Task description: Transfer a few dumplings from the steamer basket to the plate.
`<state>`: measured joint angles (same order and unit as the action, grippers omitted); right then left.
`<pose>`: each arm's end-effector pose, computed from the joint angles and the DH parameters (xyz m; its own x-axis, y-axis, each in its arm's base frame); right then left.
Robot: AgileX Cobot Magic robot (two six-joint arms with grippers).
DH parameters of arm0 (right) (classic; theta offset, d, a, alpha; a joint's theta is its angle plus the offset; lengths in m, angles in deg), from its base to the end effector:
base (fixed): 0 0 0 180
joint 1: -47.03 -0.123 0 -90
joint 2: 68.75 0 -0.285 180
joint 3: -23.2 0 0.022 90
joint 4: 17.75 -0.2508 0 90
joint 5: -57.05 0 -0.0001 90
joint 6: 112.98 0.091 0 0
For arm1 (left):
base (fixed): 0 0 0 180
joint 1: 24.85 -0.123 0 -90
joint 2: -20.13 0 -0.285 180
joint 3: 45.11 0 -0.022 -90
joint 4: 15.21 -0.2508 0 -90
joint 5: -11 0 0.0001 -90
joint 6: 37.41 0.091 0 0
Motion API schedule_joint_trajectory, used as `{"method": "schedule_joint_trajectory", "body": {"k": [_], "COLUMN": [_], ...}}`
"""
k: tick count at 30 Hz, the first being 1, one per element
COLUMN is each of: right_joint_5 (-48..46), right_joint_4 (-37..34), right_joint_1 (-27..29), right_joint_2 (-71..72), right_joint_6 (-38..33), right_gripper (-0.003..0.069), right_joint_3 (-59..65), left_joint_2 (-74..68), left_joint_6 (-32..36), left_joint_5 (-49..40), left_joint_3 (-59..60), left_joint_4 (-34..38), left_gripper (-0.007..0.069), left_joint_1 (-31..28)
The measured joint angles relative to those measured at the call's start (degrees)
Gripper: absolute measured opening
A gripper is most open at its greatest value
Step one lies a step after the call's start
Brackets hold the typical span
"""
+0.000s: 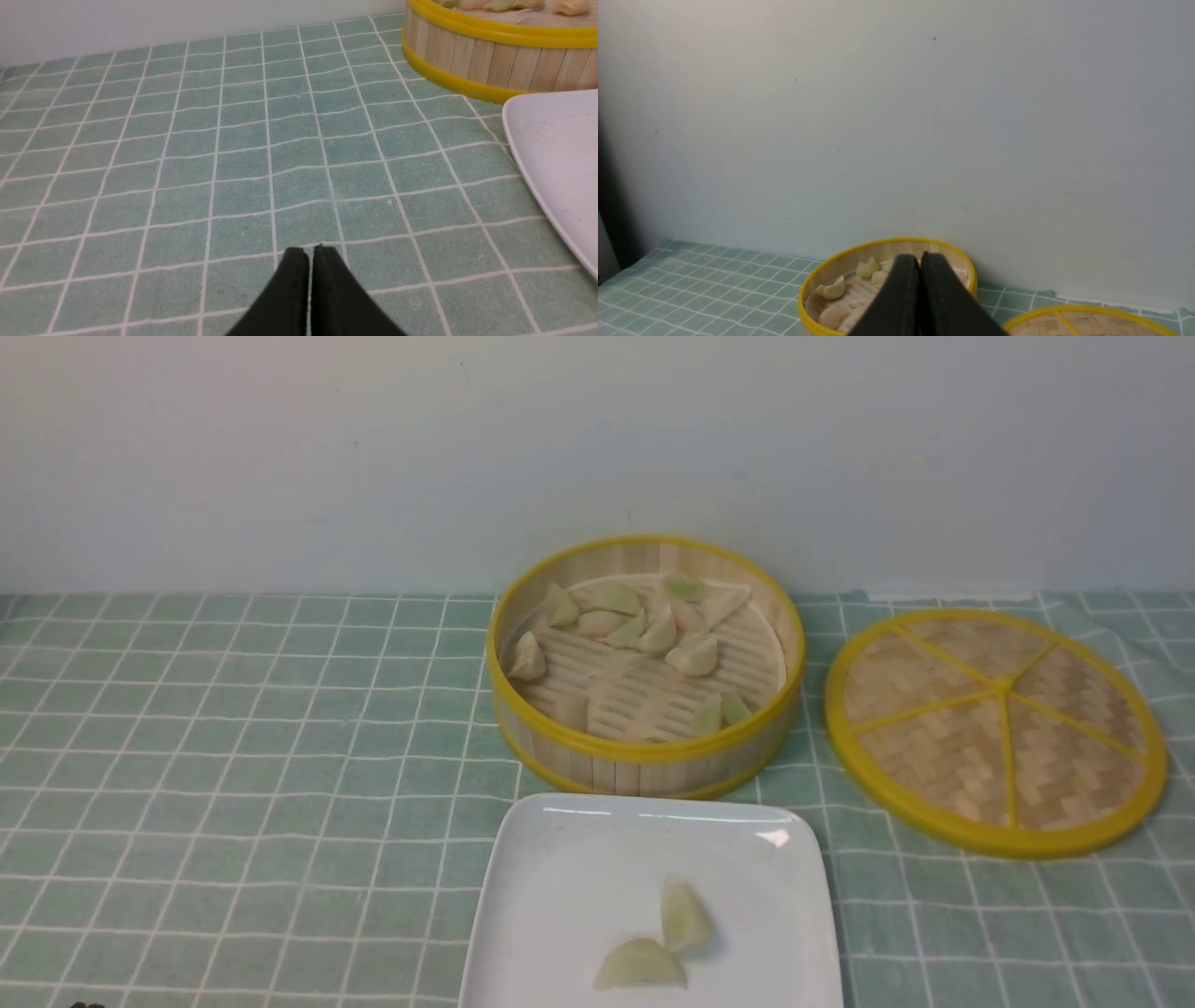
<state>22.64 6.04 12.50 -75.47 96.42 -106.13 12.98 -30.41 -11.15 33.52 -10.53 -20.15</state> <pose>0.0159 -0.0143 0.3108 -0.0520 0.1575 -0.9861 -0.3605 0.9179 0.1656 0.0519 -0.0071 0.1709 -0.3002 0.0713 -0.9512 0.1252 0.9915 0.0348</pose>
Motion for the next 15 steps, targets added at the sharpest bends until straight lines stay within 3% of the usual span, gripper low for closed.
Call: {"method": "schedule_joint_trajectory", "body": {"k": [6, 9, 15], "right_joint_5": [0.0, 0.4, 4.1], "right_joint_4": [-0.5, -4.4, -23.2], "right_joint_1": [0.0, 0.0, 0.0], "right_joint_2": [0.0, 0.0, 0.0], "right_joint_6": [-0.2, -2.7, -22.4], "right_gripper": [-0.0014, -0.0014, -0.0014], "right_joint_3": [0.0, 0.0, 0.0], "left_joint_2": [0.0, 0.0, 0.0], "left_joint_6": [0.0, 0.0, 0.0], "left_joint_5": [0.0, 0.0, 0.0], "left_joint_3": [0.0, 0.0, 0.0], "left_joint_4": [0.0, 0.0, 0.0], "left_gripper": [-0.0006, -0.0006, -0.0006], "left_joint_1": [0.0, 0.0, 0.0]}}
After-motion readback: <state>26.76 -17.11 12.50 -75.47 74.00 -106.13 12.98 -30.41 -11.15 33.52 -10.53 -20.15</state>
